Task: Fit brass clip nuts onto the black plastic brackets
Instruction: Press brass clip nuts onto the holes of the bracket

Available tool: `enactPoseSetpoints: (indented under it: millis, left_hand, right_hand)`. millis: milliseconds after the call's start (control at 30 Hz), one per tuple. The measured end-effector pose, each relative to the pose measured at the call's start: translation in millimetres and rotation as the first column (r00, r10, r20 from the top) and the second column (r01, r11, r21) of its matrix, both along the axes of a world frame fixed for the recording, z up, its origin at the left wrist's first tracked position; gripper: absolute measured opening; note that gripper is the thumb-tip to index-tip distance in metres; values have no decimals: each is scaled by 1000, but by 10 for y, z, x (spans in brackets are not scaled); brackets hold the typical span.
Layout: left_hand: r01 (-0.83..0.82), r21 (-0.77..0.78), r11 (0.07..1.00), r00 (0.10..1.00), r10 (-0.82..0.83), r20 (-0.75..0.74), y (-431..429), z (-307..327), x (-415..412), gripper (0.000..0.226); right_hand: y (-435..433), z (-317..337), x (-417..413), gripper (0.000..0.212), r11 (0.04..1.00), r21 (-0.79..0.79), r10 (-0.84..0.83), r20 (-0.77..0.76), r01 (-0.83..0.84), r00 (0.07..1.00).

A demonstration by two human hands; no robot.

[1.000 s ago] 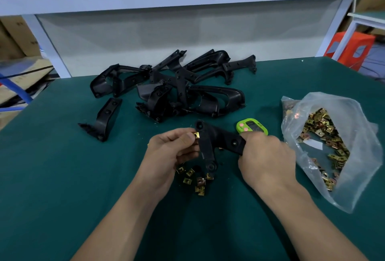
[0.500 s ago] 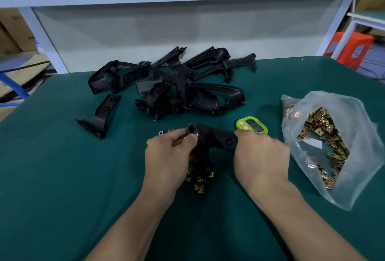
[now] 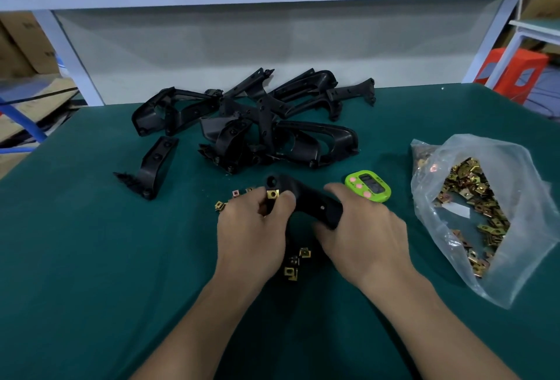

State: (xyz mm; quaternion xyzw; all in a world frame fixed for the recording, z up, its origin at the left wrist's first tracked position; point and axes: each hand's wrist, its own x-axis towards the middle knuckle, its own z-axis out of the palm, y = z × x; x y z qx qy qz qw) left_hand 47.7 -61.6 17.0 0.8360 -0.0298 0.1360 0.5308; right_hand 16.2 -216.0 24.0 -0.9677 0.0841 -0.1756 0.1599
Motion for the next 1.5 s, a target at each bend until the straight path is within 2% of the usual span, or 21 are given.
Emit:
enactPoseSetpoints:
  millis: [67,100,167,233,367,467,600,700,767,833,867,900,1033,1167,1333,1500]
  left_hand:
    - [15,-83,996,999,-18,-32,95,9,58,44]
    - [15,-72,997,999,-18,-36,164,11,103,36]
    - [-13,154,988,1000,11,14,293,-2,201,15]
    - [-5,358,934,999,-12,45,337,-34,254,12]
    - [67,526,848,997,-81,3,253,-106,241,21]
    - [42,530,847,997,-72,36,204,-147,270,26]
    - [3,530,848,991,-73,111,178,-179,290,17]
    - [-61,561,826,970,-83,227,171,-165,260,7]
    - [-93,456,885,961,-39,273,167,-122,207,11]
    - [-94,166,982,981,63,186,167,-55,155,17]
    - [-102,26,994,989,98,110,155,-28,136,20]
    - [-112,-66,991,992,116,50,142,-9,115,23]
    - [-117,-278,953,991,95,-92,131,16,121,22]
    - [-114,-513,851,968,-21,-250,114,49,171,20]
    - [44,-611,791,927,-261,-271,132,76,164,27]
    - [76,-552,830,933,-254,-254,103,98,141,34]
  right_hand:
    - [-73,-19,42,29,995,85,-54,11,52,998]
    - [-124,-21,59,25,989,118,-87,10,85,996]
    - [-235,-27,80,23,976,170,-140,-2,138,990]
    - [-295,-33,92,21,969,185,-162,-13,161,987]
    - [-250,-57,88,25,970,193,-140,-37,144,989]
    - [-215,-74,82,25,972,188,-133,-51,140,990]
    - [-202,-76,80,25,969,196,-138,-71,150,988]
    - [-201,-79,73,24,968,203,-138,-71,150,988]
    - [-204,-78,74,24,967,203,-139,-67,150,988]
    - [-207,-75,79,23,968,201,-142,-64,152,988]
    - [-209,-75,80,23,968,199,-144,-62,154,988]
    - [-211,-74,80,23,968,198,-145,-62,155,987]
    - [-208,-67,76,23,966,210,-139,-62,149,988]
    - [-211,-65,77,22,968,204,-133,-67,144,989]
    - [-224,-77,83,23,967,208,-136,-55,145,989]
    - [-226,-70,89,24,961,244,-125,-24,127,992]
